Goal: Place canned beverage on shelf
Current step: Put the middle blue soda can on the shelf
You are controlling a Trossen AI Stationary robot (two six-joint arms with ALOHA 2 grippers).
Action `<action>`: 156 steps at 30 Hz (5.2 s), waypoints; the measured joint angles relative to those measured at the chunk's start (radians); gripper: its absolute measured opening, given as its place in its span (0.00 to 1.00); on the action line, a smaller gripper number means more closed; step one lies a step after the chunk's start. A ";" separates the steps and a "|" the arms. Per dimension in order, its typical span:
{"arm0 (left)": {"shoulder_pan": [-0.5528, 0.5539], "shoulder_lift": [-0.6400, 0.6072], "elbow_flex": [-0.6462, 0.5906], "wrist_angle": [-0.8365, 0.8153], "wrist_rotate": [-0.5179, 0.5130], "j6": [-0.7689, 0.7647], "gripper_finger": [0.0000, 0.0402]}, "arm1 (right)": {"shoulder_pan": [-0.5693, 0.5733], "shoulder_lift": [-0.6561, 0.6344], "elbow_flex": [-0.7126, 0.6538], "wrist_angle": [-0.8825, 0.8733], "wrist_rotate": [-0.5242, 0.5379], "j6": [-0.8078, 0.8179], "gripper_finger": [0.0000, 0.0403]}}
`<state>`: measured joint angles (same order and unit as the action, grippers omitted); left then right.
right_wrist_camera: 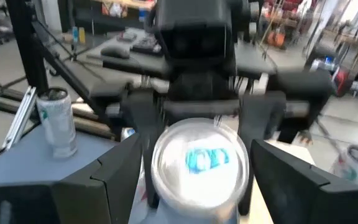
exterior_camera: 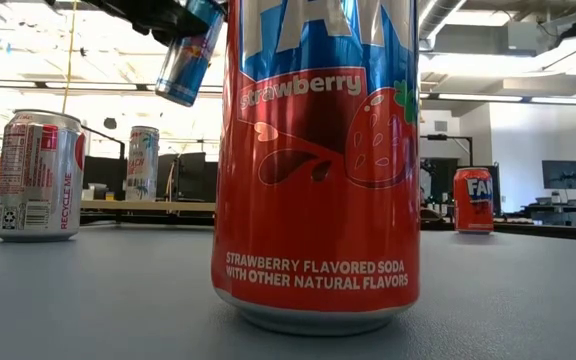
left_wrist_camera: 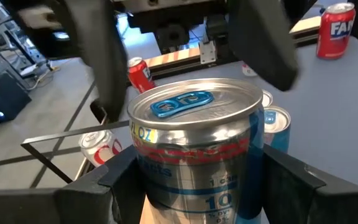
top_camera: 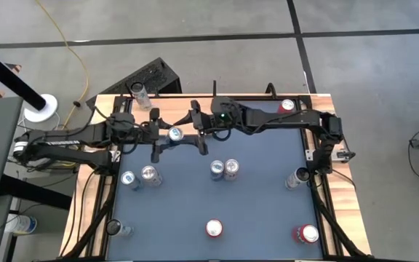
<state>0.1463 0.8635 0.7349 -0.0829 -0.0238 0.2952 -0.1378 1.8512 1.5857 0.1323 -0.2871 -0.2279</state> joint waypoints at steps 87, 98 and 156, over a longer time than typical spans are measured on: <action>-0.001 -0.270 0.001 -0.428 -0.407 -0.132 0.73 | -0.232 0.570 0.733 -0.472 0.049 0.127 0.48; -0.001 -0.270 0.001 -0.428 -0.401 -0.134 0.73 | -0.232 0.573 0.733 -0.525 0.065 0.125 0.56; 0.168 0.355 0.038 0.040 -0.306 -0.018 0.16 | -0.406 0.095 0.765 -1.460 -0.001 -0.249 0.39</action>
<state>0.3140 1.2185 0.7725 -0.0431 -0.3302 0.2769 -0.5433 1.9465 2.3508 -1.3277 -0.2879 -0.4766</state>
